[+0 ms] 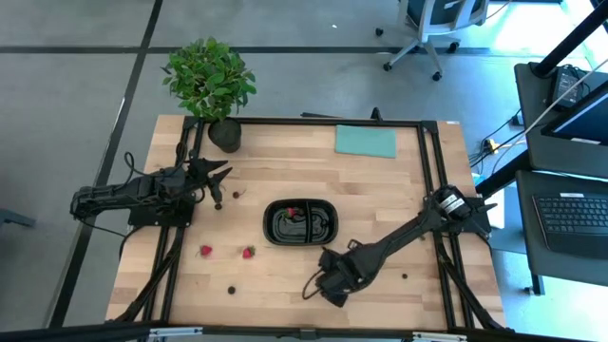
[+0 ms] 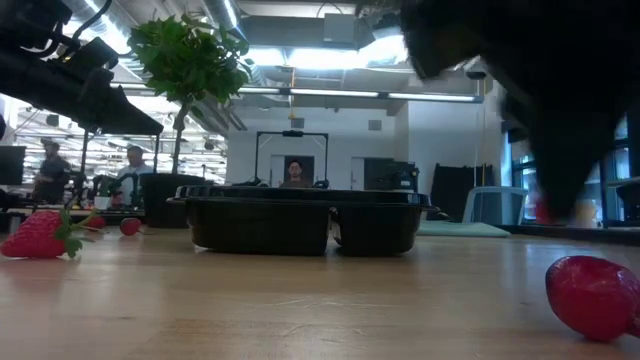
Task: Pick and placing Produce into tupperware
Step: Put the bottom red raspberry into the left section of the black bin
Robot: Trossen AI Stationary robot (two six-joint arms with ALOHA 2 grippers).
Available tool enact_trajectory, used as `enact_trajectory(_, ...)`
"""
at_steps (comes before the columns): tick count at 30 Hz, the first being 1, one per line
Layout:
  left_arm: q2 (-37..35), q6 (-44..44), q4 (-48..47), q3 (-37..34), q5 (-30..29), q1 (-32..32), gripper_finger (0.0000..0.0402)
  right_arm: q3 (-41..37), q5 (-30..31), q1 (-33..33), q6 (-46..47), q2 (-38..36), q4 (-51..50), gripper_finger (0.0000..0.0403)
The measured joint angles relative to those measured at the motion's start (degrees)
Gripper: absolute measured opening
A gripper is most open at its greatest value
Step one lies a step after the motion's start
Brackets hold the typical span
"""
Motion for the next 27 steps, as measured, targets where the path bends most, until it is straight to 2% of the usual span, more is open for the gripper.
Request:
enact_trajectory(6, 0.00, 0.00, -0.02, 0.00, 0.00, -0.01, 0.0120, 8.81, 4.95, -4.34, -10.49, -0.07, -0.26, 0.0093)
enact_trajectory(10, 0.00, 0.00, 0.00, 0.00, 0.00, 0.00, 0.0120, 10.73, 8.23, -7.43, -19.72, -0.09, 7.95, 0.0093)
enact_trajectory(15, 0.00, 0.00, 0.00, 0.00, 0.02, 0.01, 0.0120, 10.61, 8.64, -11.23, -29.97, 1.22, 17.94, 0.0093)
enact_trajectory(27, 0.00, 0.00, 0.00, 0.00, 0.00, 0.01, 0.0120, 10.49, 8.52, -19.44, -33.94, 9.54, 17.51, 0.0093)
